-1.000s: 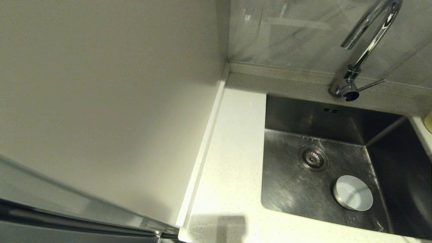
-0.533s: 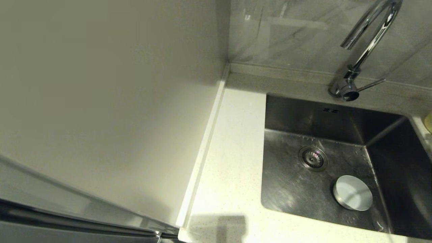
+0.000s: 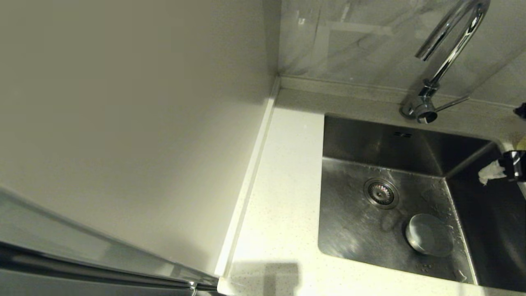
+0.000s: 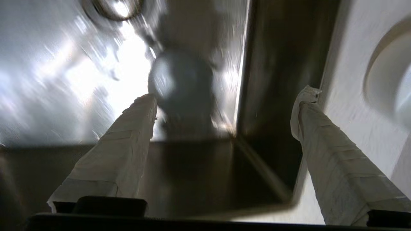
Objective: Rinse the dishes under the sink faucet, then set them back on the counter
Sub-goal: Put a bowl back to the table from the sink
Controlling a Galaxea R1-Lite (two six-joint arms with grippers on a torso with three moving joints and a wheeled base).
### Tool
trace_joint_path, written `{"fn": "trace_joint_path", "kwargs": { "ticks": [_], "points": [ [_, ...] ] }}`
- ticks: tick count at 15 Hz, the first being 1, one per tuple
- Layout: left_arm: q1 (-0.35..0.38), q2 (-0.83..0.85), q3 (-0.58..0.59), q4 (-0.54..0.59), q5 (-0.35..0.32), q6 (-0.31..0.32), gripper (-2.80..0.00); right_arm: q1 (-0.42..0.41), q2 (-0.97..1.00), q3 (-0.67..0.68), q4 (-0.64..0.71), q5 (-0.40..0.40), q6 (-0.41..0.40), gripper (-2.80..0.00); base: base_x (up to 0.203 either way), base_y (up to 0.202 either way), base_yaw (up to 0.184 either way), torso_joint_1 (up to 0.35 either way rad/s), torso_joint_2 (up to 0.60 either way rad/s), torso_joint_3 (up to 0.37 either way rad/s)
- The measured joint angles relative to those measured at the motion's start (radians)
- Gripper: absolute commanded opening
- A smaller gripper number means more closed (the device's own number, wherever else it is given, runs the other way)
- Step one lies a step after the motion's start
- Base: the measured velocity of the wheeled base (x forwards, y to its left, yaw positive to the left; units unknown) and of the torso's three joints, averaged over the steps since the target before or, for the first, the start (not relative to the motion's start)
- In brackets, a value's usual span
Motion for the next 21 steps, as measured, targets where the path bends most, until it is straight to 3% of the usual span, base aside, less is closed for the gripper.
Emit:
{"fn": "trace_joint_path", "kwargs": {
  "ticks": [5, 9, 12, 14, 18, 21],
  "points": [
    [0.0, 0.0, 0.0, 0.0, 0.0, 0.0, -2.8, 0.083, 0.109, 0.129, -0.017, -0.241, 0.061, 0.0, 0.0, 0.0, 0.0, 0.0, 0.0, 0.0],
    [0.0, 0.0, 0.0, 0.0, 0.0, 0.0, -2.8, 0.182, 0.236, 0.139, -0.042, -0.405, 0.221, 0.0, 0.0, 0.0, 0.0, 0.0, 0.0, 0.0],
    [0.0, 0.0, 0.0, 0.0, 0.0, 0.0, -2.8, 0.286, 0.327, 0.132, -0.041, -0.509, 0.396, 0.0, 0.0, 0.0, 0.0, 0.0, 0.0, 0.0],
    [0.0, 0.0, 0.0, 0.0, 0.0, 0.0, -2.8, 0.336, 0.371, 0.114, -0.039, -0.487, 0.487, 0.0, 0.0, 0.0, 0.0, 0.0, 0.0, 0.0],
    [-0.001, 0.0, 0.0, 0.0, 0.0, 0.0, -2.8, 0.362, 0.436, 0.062, -0.033, -0.313, 0.589, 0.0, 0.0, 0.0, 0.0, 0.0, 0.0, 0.0],
    [0.0, 0.0, 0.0, 0.0, 0.0, 0.0, -2.8, 0.362, 0.498, 0.036, -0.033, -0.297, 0.628, 0.0, 0.0, 0.0, 0.0, 0.0, 0.0, 0.0]
  ]
}}
